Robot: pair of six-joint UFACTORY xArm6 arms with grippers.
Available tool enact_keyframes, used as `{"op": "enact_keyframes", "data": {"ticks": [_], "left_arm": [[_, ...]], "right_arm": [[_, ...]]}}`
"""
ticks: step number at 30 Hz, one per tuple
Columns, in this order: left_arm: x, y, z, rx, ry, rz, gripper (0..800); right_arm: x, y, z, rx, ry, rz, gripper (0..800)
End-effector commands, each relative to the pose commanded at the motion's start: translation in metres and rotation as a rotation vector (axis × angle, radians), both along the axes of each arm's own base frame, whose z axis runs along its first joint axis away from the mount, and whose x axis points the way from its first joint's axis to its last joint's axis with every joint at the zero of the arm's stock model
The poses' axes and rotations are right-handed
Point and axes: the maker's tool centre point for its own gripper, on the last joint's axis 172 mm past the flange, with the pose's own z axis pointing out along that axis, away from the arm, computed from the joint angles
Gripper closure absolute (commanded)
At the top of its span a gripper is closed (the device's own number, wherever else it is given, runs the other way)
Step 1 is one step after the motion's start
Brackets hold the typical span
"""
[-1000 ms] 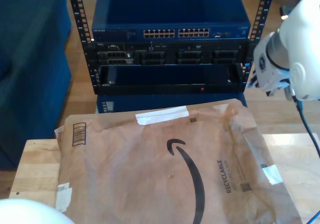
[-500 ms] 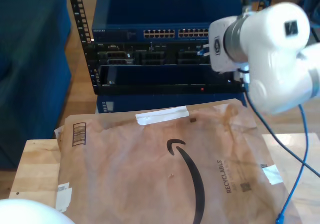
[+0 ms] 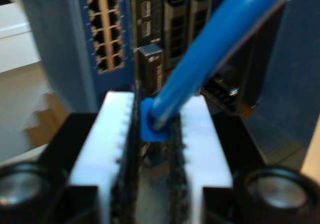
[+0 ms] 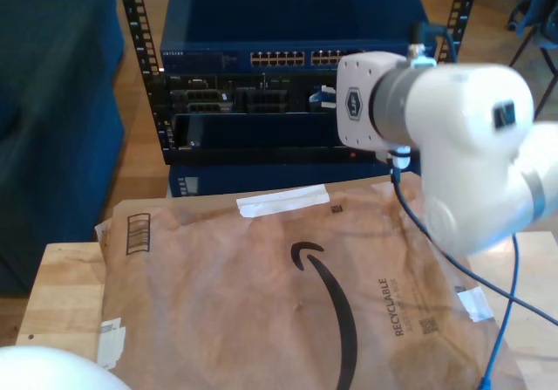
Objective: Grab the cable and plug it in
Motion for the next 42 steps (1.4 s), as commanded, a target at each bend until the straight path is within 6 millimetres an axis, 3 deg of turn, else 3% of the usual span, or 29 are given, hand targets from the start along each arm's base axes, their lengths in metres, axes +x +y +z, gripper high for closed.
{"op": "enact_keyframes", "data": {"ticks": [5, 11, 20, 23, 27, 32, 42], "left_arm": [[0.000, 0.000, 0.000, 0.000, 0.000, 0.000, 0], [0.000, 0.000, 0.000, 0.000, 0.000, 0.000, 0], [0.000, 0.000, 0.000, 0.000, 0.000, 0.000, 0], [0.000, 0.000, 0.000, 0.000, 0.000, 0.000, 0], [0.000, 0.000, 0.000, 0.000, 0.000, 0.000, 0], [0.000, 0.000, 0.000, 0.000, 0.000, 0.000, 0], [0.000, 0.000, 0.000, 0.000, 0.000, 0.000, 0]], "right_arm": [[-0.003, 0.002, 0.002, 0.028, -0.058, 0.010, 800], [0.016, 0.008, -0.023, -0.007, -0.032, 0.020, 800], [0.033, 0.014, -0.014, 0.070, -0.180, 0.020, 800], [0.038, 0.005, -0.022, 0.093, -0.202, -0.019, 800], [0.051, -0.026, -0.029, 0.013, -0.311, -0.109, 800], [0.063, -0.018, -0.039, -0.033, -0.394, -0.146, 800], [0.085, -0.033, -0.030, -0.150, -0.536, -0.345, 800]]}}
